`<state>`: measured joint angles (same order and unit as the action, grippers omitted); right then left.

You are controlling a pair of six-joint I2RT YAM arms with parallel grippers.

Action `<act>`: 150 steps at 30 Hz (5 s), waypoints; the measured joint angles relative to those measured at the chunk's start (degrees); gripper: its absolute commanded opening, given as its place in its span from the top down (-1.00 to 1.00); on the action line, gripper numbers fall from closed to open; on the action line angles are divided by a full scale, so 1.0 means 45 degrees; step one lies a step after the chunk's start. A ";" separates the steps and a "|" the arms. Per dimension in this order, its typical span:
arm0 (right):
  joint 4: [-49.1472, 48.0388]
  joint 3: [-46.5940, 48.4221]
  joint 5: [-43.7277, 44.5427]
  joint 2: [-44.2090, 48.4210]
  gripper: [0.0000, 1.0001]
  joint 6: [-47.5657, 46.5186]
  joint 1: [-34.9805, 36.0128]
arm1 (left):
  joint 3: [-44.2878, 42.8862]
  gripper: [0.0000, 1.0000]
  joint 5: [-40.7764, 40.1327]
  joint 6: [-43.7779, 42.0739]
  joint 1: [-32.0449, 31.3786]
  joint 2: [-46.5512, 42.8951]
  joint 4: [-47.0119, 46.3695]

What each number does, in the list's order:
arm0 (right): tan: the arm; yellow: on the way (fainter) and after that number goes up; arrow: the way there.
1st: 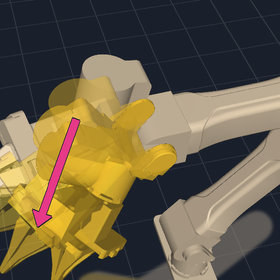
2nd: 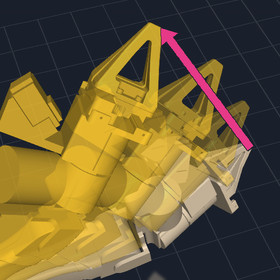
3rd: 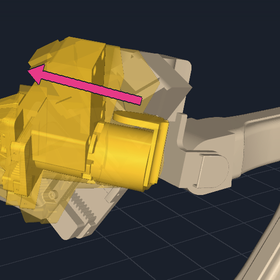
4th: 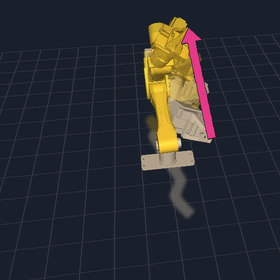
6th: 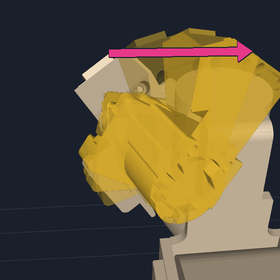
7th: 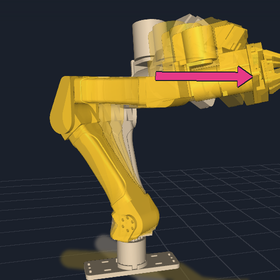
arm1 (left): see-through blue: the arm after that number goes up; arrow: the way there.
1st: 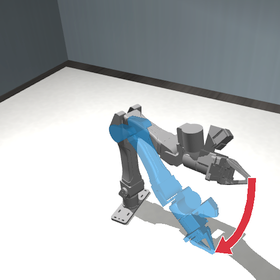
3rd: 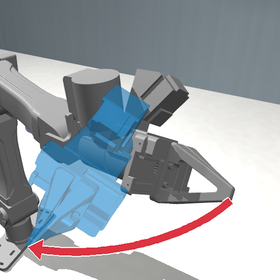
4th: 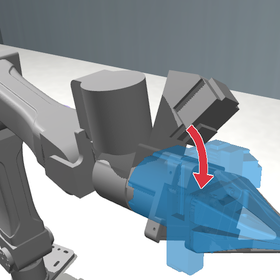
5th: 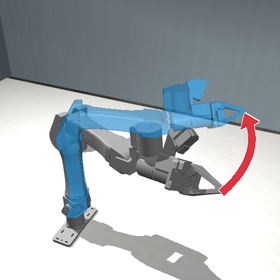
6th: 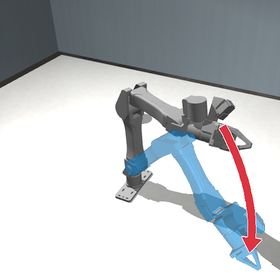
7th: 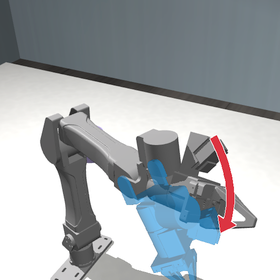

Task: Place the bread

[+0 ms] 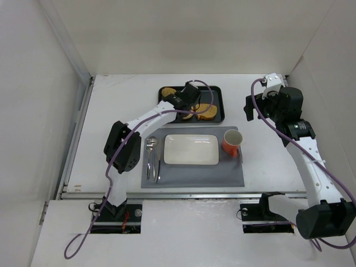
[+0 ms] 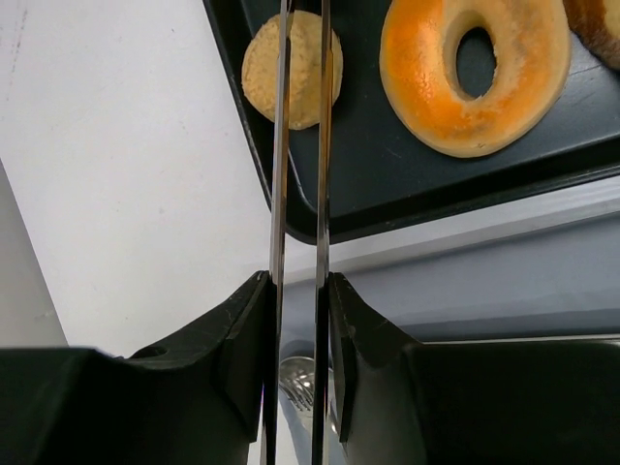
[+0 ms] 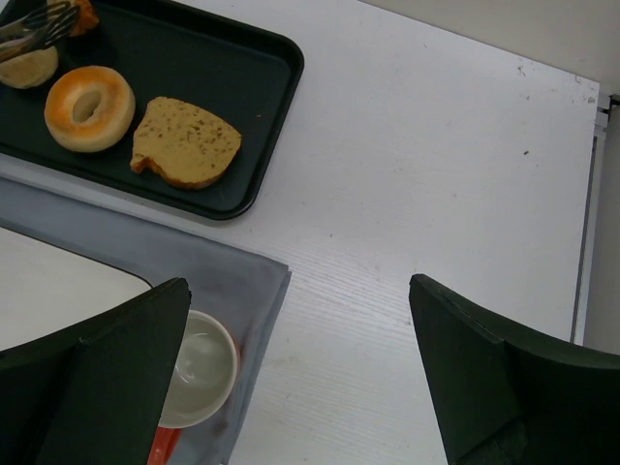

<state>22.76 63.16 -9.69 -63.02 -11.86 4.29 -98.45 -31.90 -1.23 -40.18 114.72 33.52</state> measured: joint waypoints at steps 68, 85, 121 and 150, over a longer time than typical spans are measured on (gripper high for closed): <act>0.0000 0.0000 0.0005 -0.0087 -1.00 -0.0097 0.0000 | 0.4614 0.68 0.5838 0.4624 -0.5042 -0.8981 0.4974; 0.0000 0.0000 0.0000 -0.0087 -1.00 -0.0097 0.0000 | 0.4643 0.29 0.5688 0.4833 -0.5056 -0.8947 0.5003; 0.0000 0.0000 0.0005 -0.0087 -1.00 -0.0097 0.0000 | 0.4692 0.32 0.6494 0.4760 -0.5144 -0.8942 0.5722; 0.0185 0.0000 -0.0325 0.0165 -1.00 -0.0097 0.0000 | 0.6883 0.64 0.2064 0.2472 0.5003 -0.8631 -0.1632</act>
<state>23.59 63.16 -11.16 -62.28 -12.29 4.29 -67.48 -22.61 9.89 -17.67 75.88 26.17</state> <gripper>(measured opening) 1.000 0.203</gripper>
